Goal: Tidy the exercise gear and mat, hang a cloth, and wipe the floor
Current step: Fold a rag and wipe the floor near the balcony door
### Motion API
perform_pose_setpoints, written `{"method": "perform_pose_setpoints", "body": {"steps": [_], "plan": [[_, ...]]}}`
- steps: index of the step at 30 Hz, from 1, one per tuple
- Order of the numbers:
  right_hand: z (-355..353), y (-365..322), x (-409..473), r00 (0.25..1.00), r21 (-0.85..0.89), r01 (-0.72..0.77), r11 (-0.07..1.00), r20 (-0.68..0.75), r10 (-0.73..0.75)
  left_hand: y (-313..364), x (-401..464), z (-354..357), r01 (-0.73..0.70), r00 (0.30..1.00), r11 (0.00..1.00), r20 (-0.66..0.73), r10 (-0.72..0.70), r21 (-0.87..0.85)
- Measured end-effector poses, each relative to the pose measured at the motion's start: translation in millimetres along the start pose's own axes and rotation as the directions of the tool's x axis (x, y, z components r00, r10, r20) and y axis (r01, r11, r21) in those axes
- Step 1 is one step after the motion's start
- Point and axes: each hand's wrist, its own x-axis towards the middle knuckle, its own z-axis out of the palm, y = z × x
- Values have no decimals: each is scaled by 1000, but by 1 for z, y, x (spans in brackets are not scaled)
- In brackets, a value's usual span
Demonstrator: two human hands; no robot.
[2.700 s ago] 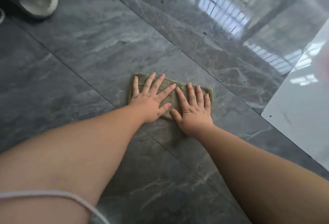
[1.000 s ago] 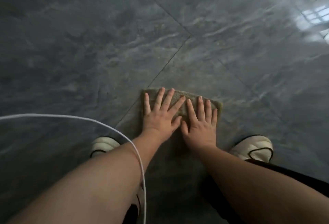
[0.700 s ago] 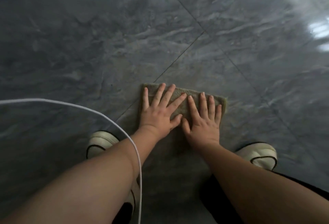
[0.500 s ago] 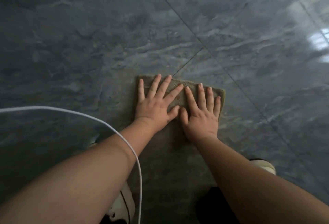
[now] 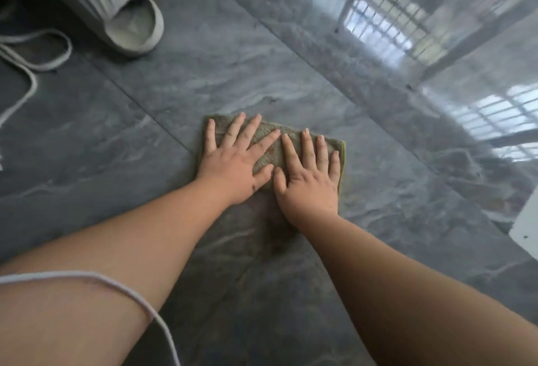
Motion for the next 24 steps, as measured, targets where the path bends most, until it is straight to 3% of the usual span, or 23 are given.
{"method": "perform_pose_setpoints", "body": {"steps": [10, 15, 20, 24], "plan": [[-45, 20, 154, 994, 1, 60, 998, 88, -60, -20, 141, -44, 27, 1000, 999, 7, -26, -17], [-46, 19, 158, 993, -29, 48, 998, 109, -45, -26, 151, -50, 3, 998, 998, 66, 1, -60], [-43, 12, 143, 987, -37, 13, 999, 162, -7, -1, 129, -40, 135, 989, 985, 81, -126, -111], [-29, 6, 78, 976, -34, 16, 999, 218, -8, 6, 77, -30, 73, 990, 992, 125, -59, -107]]}}
